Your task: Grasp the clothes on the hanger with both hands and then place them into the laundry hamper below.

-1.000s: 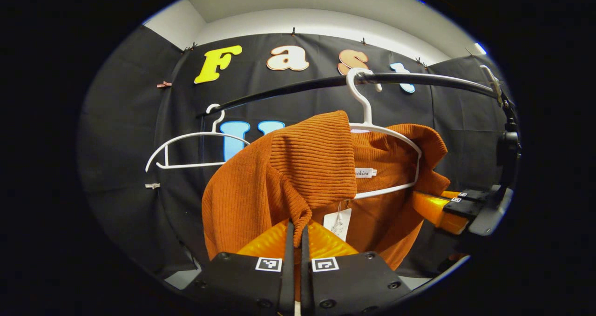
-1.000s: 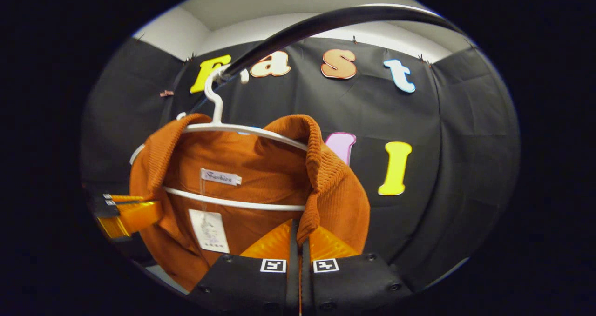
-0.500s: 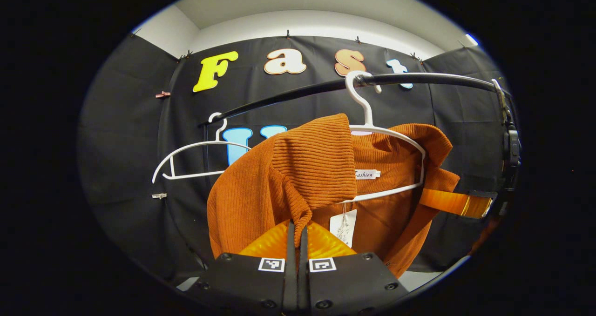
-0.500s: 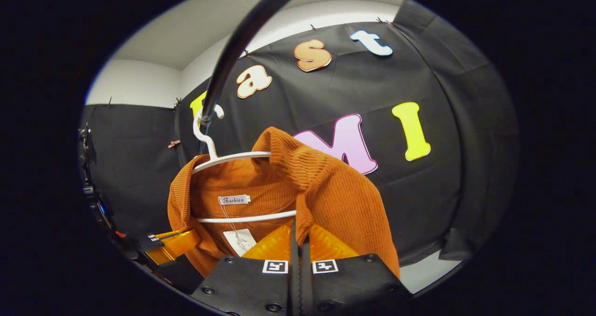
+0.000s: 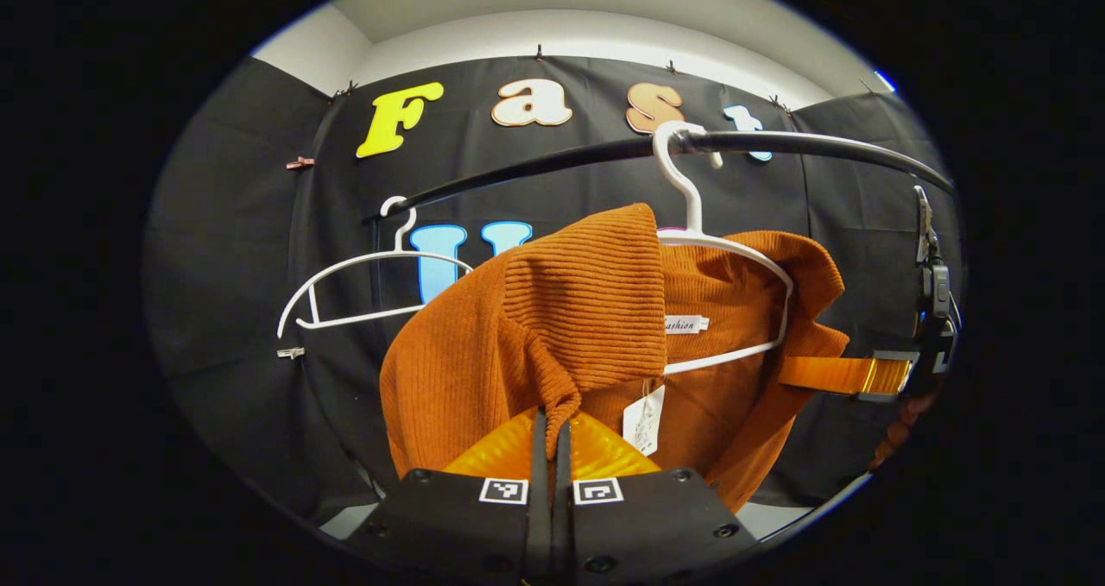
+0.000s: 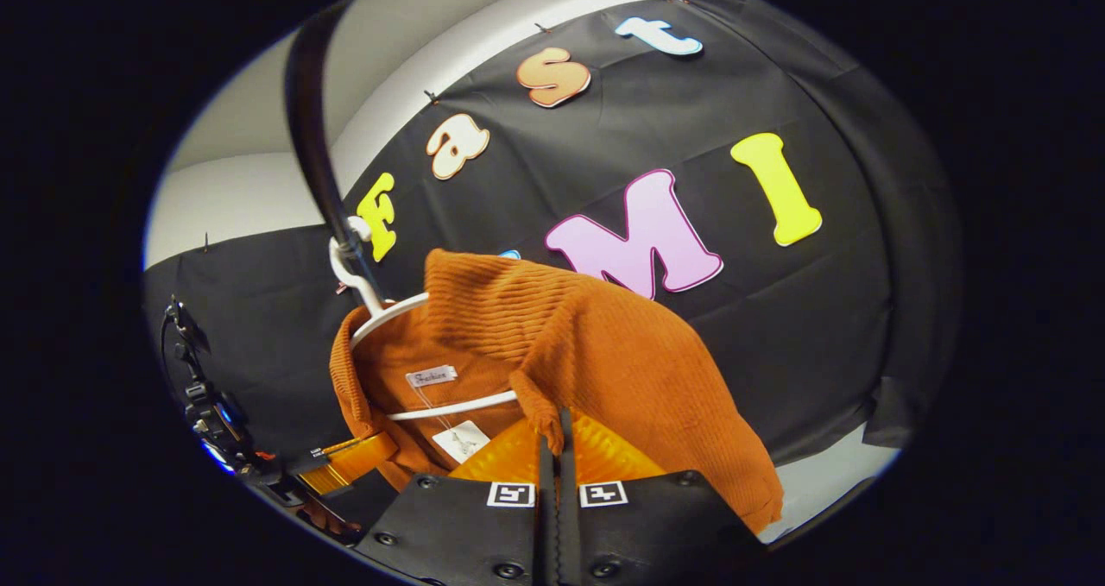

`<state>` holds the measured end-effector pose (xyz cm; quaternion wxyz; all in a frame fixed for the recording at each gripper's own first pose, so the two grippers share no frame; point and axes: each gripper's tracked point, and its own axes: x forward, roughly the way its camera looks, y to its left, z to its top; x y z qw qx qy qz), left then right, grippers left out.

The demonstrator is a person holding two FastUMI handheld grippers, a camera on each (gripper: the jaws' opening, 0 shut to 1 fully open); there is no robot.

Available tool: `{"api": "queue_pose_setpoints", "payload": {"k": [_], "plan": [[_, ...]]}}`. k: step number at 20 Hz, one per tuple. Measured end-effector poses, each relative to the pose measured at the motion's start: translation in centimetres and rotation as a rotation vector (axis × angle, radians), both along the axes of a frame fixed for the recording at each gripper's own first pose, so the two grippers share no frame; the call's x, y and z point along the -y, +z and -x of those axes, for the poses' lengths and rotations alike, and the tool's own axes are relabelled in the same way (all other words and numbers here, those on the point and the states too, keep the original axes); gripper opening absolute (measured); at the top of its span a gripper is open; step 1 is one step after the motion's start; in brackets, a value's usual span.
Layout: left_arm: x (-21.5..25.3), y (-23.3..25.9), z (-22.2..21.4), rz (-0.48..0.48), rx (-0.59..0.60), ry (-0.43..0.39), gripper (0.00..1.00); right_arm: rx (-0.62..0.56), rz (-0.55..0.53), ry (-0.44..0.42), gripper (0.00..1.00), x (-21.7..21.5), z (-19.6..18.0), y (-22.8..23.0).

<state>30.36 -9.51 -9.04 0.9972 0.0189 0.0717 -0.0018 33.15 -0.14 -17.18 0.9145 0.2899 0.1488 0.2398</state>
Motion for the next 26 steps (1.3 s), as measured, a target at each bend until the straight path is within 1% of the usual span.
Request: {"api": "queue_pose_setpoints", "payload": {"k": [1, 3, 6, 9, 10, 11, 14, 15, 16, 17, 19, 21, 22, 23, 24, 25, 26], "plan": [[0.0, 0.1, 0.1, -0.002, 0.000, -0.003, 0.05, -0.011, -0.009, -0.002, 0.04, 0.1, -0.4, 0.3], [-0.2, 0.6, 0.0, -0.010, 0.001, -0.002, 0.05, -0.004, 0.009, -0.021, 0.04, 1.2, -0.8, 0.9], [-0.9, 1.2, -0.5, 0.001, -0.011, 0.000, 0.05, 0.014, 0.007, -0.060, 0.04, 3.1, -3.5, 2.6], [-1.5, 2.3, -0.8, -0.003, -0.011, 0.006, 0.05, 0.042, -0.027, -0.116, 0.04, 5.2, -6.0, 4.7], [-1.7, 2.9, -0.9, -0.007, -0.003, 0.005, 0.05, 0.061, -0.041, -0.135, 0.08, 5.9, -6.8, 5.7], [-1.8, 3.6, -1.1, -0.006, 0.001, 0.004, 0.05, 0.080, -0.047, -0.158, 0.04, 6.6, -7.6, 6.5], [-2.4, 5.8, -1.2, -0.018, 0.037, 0.015, 0.05, 0.108, -0.037, -0.211, 0.04, 7.9, -9.6, 7.4], [-2.5, 6.5, -1.3, -0.022, 0.044, 0.015, 0.05, 0.110, -0.018, -0.228, 0.04, 8.3, -10.3, 7.2], [-2.6, 7.2, -1.3, -0.025, 0.051, 0.014, 0.05, 0.110, -0.003, -0.240, 0.00, 8.5, -10.9, 6.7], [-2.6, 7.7, -1.4, -0.029, 0.058, 0.012, 0.05, 0.103, 0.005, -0.248, 0.04, 8.7, -11.4, 6.3], [-2.5, 8.2, -1.5, -0.048, 0.057, -0.001, 0.02, 0.076, 0.015, -0.278, 0.04, 9.4, -12.4, 4.8], [-2.6, 8.0, -1.7, -0.077, 0.047, -0.009, 0.02, 0.042, 0.014, -0.316, 0.04, 10.5, -13.4, 3.1], [-2.8, 7.8, -1.8, -0.079, 0.039, -0.011, 0.05, 0.025, 0.018, -0.324, 0.04, 10.6, -13.5, 2.0], [-2.8, 7.3, -2.0, -0.069, 0.028, -0.014, 0.05, 0.006, 0.031, -0.327, 0.04, 10.5, -13.7, 0.8], [-2.8, 7.0, -2.0, -0.060, 0.019, -0.016, 0.05, -0.013, 0.048, -0.322, 0.08, 10.1, -13.6, -0.4], [-3.0, 6.6, -2.0, -0.050, 0.011, -0.018, 0.05, -0.031, 0.068, -0.312, 0.04, 9.7, -13.4, -1.5], [-3.3, 6.5, -2.0, -0.043, 0.010, -0.012, 0.05, -0.045, 0.086, -0.299, 0.04, 9.0, -13.1, -2.6]]}}
